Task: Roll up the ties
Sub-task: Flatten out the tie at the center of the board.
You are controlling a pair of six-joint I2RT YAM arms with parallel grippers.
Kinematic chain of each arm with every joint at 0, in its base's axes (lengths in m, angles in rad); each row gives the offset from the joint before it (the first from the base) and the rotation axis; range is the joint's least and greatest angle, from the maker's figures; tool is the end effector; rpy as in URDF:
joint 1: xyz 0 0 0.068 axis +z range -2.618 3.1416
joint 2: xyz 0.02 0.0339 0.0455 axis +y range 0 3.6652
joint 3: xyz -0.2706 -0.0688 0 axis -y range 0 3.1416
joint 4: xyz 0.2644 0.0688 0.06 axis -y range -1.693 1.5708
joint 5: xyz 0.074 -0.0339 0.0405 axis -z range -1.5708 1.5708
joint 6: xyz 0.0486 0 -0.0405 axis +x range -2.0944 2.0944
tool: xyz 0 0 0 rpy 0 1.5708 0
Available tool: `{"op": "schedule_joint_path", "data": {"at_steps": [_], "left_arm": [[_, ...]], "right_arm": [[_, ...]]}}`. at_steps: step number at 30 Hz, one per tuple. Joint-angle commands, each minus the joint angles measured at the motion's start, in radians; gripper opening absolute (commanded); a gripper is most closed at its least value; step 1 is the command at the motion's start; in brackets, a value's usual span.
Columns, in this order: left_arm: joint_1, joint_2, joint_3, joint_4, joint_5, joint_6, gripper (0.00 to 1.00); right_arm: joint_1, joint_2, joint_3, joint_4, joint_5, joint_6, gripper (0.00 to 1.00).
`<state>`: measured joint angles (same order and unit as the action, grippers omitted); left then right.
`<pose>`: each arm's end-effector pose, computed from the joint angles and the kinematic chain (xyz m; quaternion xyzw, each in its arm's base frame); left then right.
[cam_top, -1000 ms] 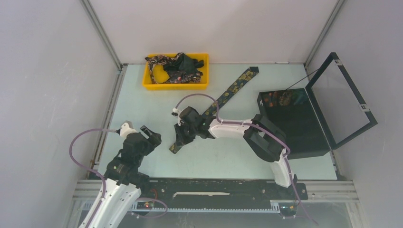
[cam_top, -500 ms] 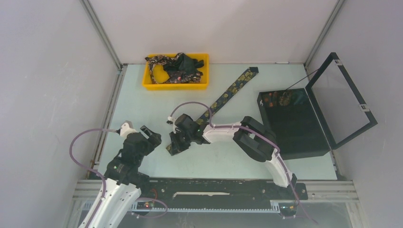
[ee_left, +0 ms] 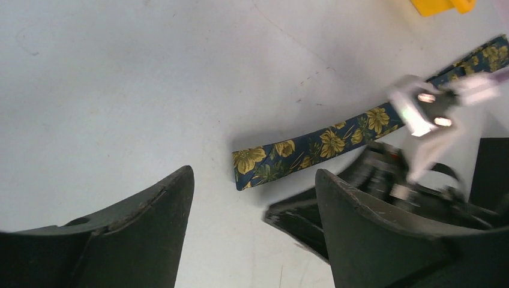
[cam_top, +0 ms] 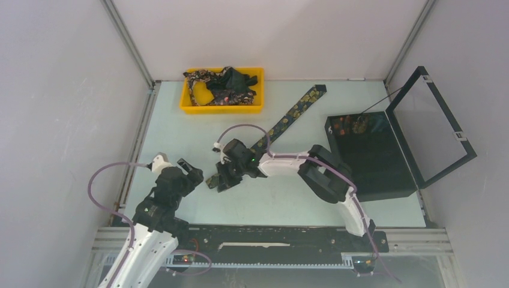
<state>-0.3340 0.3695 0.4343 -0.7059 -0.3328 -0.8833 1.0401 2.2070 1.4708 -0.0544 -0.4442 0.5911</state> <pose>0.1221 -0.0256 0.2165 -0.3106 0.8284 -0.1313 0.4474 0.2350 0.4417 0.1143 -0.2825 0.8609 0.4097 0.1059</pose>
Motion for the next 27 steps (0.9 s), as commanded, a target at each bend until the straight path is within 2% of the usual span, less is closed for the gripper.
{"op": "schedule_joint_path", "data": {"at_steps": [1,6,12,15,19,27], "left_arm": [[0.004,0.057,0.036,0.02,0.021,-0.016,0.8],[0.004,0.103,-0.005,0.093,0.101,-0.044,0.75],[0.004,0.158,-0.052,0.142,0.132,-0.105,0.67],[0.003,0.206,-0.067,0.15,0.139,-0.121,0.62],[0.004,0.25,-0.112,0.239,0.178,-0.134,0.58],[0.004,0.332,-0.137,0.288,0.176,-0.14,0.54]], "right_arm": [[-0.049,-0.229,-0.108,-0.027,0.05,-0.041,0.12],[-0.095,-0.381,-0.241,-0.025,0.105,-0.055,0.11],[-0.127,-0.469,-0.337,-0.026,0.114,-0.068,0.11],[-0.133,-0.488,-0.367,-0.016,0.109,-0.067,0.11],[-0.136,-0.5,-0.39,-0.003,0.107,-0.064,0.11],[-0.138,-0.482,-0.394,0.005,0.102,-0.06,0.11]]}}
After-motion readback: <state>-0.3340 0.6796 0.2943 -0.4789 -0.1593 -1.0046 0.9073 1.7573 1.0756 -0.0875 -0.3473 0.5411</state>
